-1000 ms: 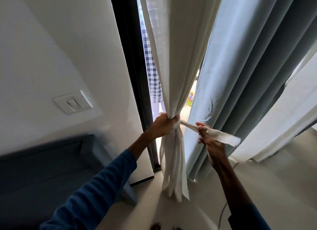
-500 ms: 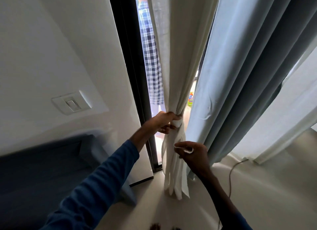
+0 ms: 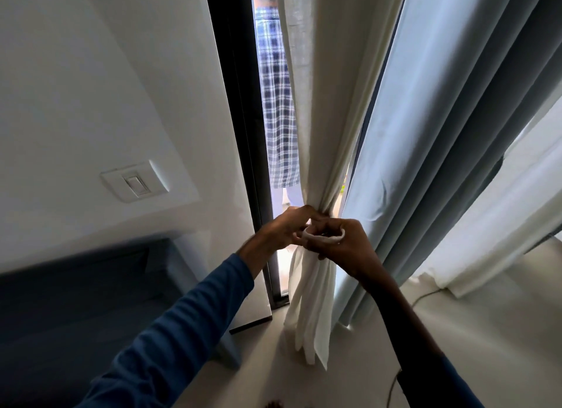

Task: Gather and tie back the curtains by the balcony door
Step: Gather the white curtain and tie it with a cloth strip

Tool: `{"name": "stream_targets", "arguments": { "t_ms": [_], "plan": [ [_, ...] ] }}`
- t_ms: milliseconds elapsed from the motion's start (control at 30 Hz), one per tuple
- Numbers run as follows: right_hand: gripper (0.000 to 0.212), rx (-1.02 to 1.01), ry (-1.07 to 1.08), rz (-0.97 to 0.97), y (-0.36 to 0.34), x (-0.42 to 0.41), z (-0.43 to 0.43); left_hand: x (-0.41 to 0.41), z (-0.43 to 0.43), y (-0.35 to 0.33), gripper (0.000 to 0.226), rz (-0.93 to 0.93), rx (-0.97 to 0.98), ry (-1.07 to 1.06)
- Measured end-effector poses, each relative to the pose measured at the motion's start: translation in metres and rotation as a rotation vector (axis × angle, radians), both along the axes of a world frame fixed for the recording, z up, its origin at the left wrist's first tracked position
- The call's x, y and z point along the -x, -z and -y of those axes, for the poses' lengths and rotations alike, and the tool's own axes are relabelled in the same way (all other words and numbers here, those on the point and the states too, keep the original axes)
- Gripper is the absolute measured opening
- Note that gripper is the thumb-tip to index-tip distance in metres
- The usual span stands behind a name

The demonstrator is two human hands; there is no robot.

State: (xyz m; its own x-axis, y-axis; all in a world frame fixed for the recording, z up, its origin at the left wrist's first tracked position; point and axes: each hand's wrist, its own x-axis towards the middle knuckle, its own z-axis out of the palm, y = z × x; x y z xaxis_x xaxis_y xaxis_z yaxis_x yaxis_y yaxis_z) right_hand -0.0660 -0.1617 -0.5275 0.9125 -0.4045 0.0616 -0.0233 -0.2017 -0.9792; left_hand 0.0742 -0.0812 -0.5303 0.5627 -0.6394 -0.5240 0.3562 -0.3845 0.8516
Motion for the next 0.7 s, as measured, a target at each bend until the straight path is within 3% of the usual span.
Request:
{"name": "stream_targets", "arguments": {
  "t_ms": [100,367,700],
  "plan": [
    [0.015,0.165,0.015,-0.037,-0.0005,-0.0039,0.0002,0.0023,-0.0018,0.006,0.049,-0.05,0.096,-0.019],
    [0.011,0.36,0.049,-0.024,0.0056,-0.0026,-0.0036,0.0043,-0.006,0.009,0.037,-0.018,0.162,0.009],
    [0.009,0.44,0.02,0.004,0.0092,0.0003,-0.0071,0.0028,-0.0066,0.0119,0.043,-0.043,0.151,0.032]
  ]
}}
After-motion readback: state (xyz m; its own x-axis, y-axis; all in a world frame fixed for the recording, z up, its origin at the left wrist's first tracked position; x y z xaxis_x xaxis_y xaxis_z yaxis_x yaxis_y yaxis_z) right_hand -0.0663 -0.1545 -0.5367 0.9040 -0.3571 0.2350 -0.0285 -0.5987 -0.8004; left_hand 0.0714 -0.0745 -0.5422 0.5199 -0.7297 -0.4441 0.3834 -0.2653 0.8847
